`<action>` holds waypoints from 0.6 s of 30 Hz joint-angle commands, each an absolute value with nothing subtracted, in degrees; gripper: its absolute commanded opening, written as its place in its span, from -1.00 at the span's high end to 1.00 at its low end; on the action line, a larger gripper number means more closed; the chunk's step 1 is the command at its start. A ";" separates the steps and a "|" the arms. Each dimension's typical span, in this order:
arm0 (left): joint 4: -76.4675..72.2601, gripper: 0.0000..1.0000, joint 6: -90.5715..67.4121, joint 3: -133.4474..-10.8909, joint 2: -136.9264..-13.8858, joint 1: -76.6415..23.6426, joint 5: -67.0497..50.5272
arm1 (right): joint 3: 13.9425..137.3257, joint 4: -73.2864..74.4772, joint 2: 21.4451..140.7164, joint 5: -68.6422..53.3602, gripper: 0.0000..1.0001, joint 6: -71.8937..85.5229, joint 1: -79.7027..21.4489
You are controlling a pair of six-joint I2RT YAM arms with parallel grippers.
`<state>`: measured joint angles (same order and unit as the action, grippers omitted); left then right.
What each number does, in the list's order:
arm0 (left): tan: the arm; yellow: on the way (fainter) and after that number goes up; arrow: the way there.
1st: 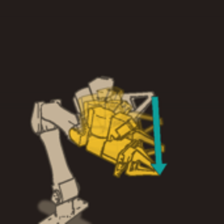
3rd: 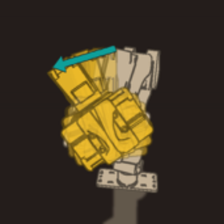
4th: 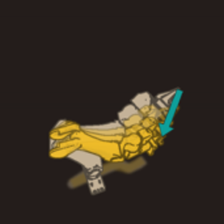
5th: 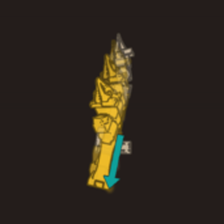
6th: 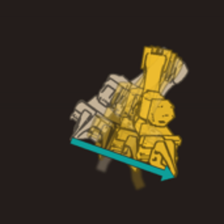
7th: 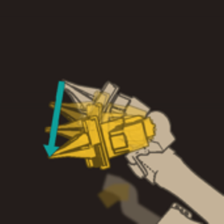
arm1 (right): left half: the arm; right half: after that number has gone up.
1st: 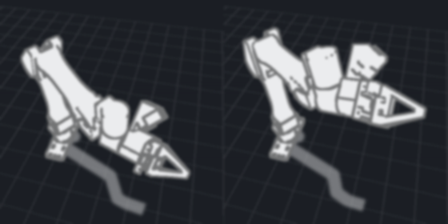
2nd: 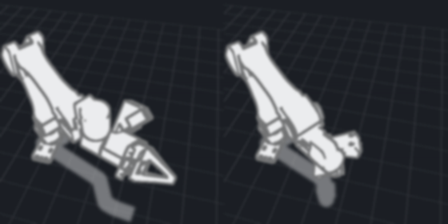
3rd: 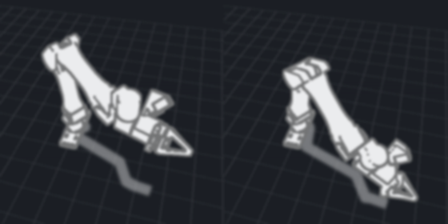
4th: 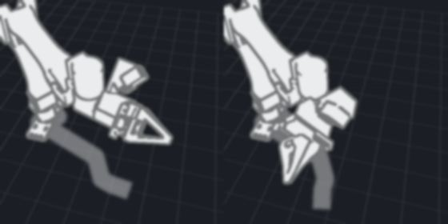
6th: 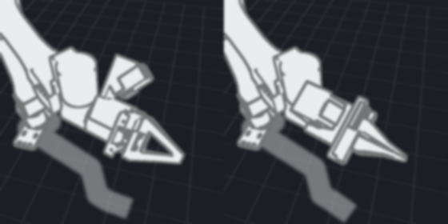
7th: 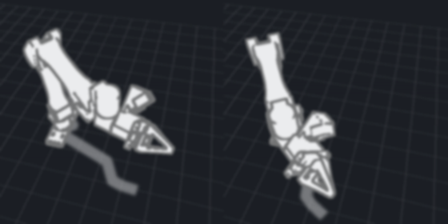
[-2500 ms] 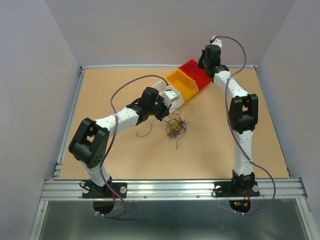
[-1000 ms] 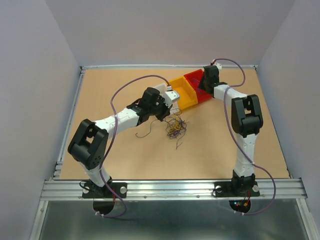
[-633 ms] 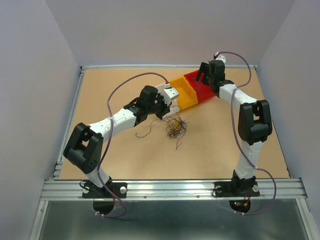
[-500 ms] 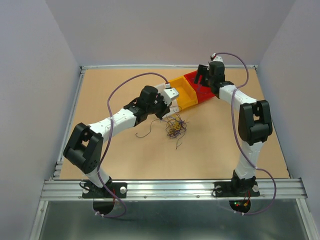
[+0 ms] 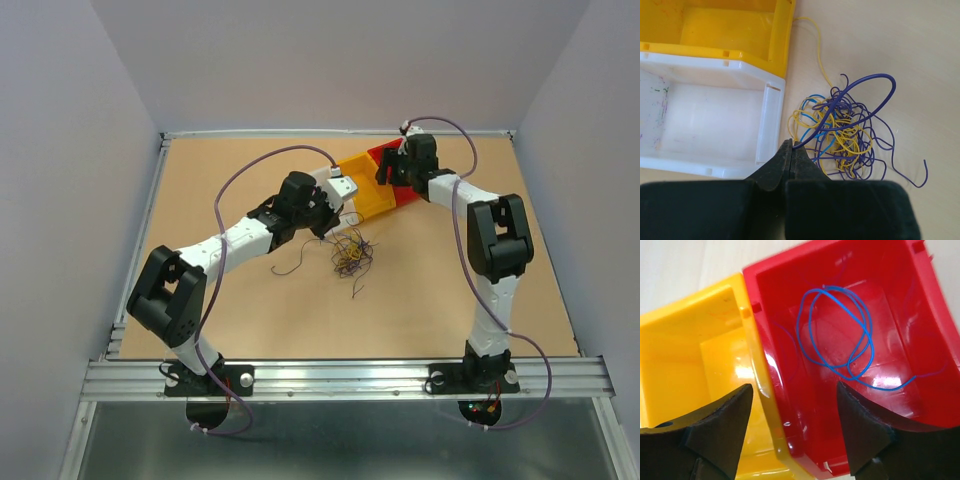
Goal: Untangle the cables
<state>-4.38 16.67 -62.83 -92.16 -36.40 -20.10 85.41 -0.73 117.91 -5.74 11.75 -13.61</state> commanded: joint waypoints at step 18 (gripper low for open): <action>-4.75 1.00 17.67 -63.90 -89.39 -36.83 -19.86 | 97.90 -1.85 126.03 5.54 0.26 11.78 -14.77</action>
